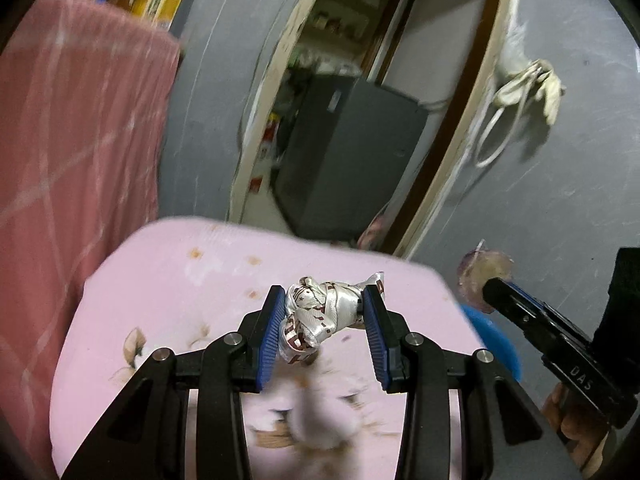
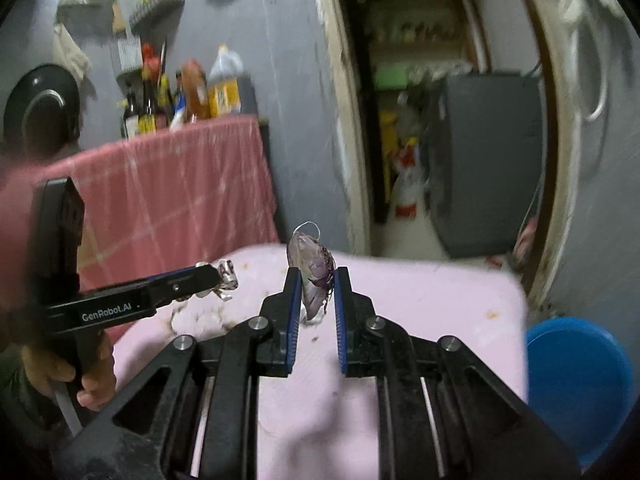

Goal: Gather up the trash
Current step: 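Carry the foil wrapper and onion skin to the blue bucket with both tools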

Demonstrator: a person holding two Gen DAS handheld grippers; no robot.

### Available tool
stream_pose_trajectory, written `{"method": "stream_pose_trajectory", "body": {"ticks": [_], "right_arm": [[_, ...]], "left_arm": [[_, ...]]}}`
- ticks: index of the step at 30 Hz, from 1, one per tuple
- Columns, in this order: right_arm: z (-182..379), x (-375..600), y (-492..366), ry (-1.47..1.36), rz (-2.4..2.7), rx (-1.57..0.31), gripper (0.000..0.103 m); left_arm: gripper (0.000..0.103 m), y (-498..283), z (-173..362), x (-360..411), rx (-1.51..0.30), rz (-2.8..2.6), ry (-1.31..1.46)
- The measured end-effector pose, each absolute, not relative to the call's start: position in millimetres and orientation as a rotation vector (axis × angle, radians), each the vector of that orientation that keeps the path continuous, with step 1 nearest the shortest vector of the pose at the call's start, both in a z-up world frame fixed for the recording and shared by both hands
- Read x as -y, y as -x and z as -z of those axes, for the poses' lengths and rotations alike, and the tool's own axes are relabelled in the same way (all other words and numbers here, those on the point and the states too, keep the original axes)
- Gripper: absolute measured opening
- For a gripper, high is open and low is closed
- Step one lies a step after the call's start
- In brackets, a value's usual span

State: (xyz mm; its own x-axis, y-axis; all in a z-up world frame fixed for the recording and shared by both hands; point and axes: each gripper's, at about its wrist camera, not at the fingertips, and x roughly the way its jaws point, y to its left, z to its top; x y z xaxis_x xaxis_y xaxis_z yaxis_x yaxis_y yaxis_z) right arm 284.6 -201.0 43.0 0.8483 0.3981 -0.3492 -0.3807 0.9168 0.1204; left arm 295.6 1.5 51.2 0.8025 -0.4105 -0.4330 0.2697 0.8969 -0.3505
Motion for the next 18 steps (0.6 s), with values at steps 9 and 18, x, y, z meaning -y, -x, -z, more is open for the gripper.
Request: {"method": "stream_pose_trajectory", "body": {"ticks": [9, 18], "right_arm": [[-87.9, 250.2, -231.2, -0.090, -0.290, -0.147, 0.016], [-112.2, 324.8, -177.8, -0.096, -0.132, -0.006, 0.016]], "left_arm": [[0.034, -258.7, -113.3, 53.4, -0.312, 0.422, 0.237], [0.034, -233.4, -150.4, 141.1, -0.199, 0.549, 0.218]]}}
